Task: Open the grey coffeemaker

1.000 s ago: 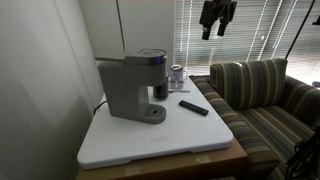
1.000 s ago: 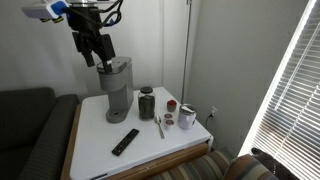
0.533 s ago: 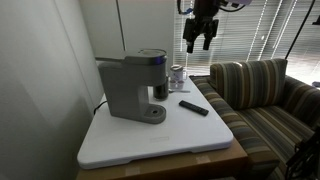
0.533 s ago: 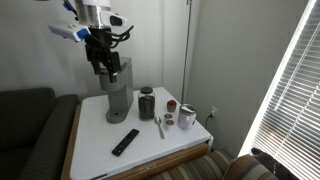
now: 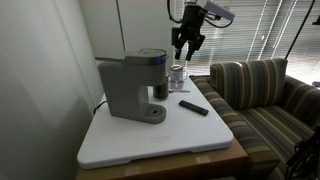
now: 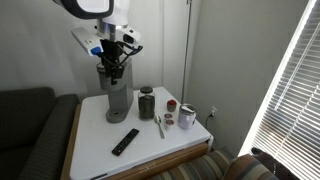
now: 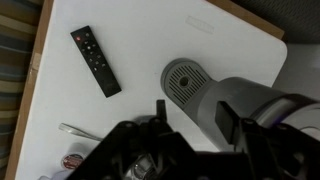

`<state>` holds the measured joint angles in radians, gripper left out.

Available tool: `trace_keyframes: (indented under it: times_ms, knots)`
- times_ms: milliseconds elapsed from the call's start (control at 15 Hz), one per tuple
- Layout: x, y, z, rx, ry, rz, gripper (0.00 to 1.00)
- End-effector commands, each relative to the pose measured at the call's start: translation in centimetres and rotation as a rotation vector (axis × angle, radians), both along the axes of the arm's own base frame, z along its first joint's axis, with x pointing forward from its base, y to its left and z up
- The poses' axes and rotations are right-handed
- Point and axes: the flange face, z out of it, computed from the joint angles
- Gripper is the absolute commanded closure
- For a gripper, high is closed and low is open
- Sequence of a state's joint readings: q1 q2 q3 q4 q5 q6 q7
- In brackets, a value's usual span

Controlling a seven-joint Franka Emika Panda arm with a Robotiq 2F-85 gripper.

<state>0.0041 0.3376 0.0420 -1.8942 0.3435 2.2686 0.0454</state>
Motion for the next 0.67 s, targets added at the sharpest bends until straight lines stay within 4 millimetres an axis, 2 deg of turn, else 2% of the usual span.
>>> trace_keyframes:
  times_ms: [0, 200, 600]
  knots:
    - [1.1, -0.7, -0.4, 0.072, 0.0, -0.045, 0.76]
    - [1.6, -0.4, -0.9, 0.116, 0.005, -0.042, 0.98]
    - [2.5, 0.6, -1.7, 0.18, -0.009, -0.022, 1.0]
